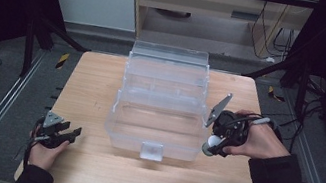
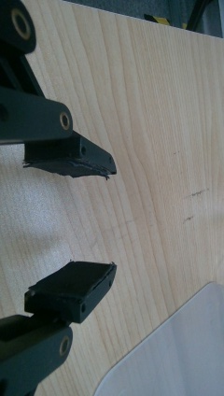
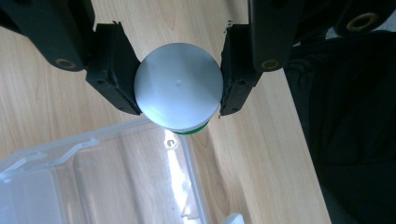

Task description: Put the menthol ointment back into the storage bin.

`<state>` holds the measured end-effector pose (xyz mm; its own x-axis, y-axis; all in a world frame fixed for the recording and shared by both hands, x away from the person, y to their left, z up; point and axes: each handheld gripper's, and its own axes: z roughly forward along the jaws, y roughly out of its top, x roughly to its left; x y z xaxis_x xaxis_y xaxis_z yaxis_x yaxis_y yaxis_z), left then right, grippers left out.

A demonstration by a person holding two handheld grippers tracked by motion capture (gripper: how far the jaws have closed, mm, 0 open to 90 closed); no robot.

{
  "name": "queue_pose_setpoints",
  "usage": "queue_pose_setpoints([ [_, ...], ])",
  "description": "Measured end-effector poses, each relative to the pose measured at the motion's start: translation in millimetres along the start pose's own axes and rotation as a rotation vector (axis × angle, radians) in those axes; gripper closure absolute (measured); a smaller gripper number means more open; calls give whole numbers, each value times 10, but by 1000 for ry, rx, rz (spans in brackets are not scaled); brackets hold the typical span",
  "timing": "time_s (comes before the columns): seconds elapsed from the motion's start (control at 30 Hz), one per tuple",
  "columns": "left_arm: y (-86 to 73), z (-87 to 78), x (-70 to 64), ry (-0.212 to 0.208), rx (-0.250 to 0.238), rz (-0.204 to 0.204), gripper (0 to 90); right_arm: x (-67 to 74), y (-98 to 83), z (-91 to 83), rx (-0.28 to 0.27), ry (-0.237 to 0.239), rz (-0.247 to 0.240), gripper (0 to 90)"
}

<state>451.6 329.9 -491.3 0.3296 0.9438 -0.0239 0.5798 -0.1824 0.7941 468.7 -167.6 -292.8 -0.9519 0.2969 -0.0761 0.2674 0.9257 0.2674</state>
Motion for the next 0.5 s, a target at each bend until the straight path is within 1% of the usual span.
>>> queue_pose_setpoints([
  [0.1,-3,-2,5,1,2,0,450,-47,69,5,4,2,-2,505],
  [0.2,-2,-10,11,1,6,4,451,-71,101,16,-5,9,2,505],
  [0.23,-2,-10,12,0,7,3,451,-104,137,32,-3,8,2,505],
  [0.33,-2,-3,15,0,1,-3,452,-134,168,42,-5,3,5,505],
  [0.37,-2,-3,17,0,0,-4,453,-157,185,50,-9,2,-3,505],
  [0.4,-2,-1,16,1,-3,-8,453,-169,201,52,-7,3,3,505],
  [0.43,-2,-4,20,1,-1,-6,454,-183,209,58,-15,3,-1,505],
  [0.5,-2,-5,23,1,-2,-4,455,-212,238,68,-17,7,5,505],
])
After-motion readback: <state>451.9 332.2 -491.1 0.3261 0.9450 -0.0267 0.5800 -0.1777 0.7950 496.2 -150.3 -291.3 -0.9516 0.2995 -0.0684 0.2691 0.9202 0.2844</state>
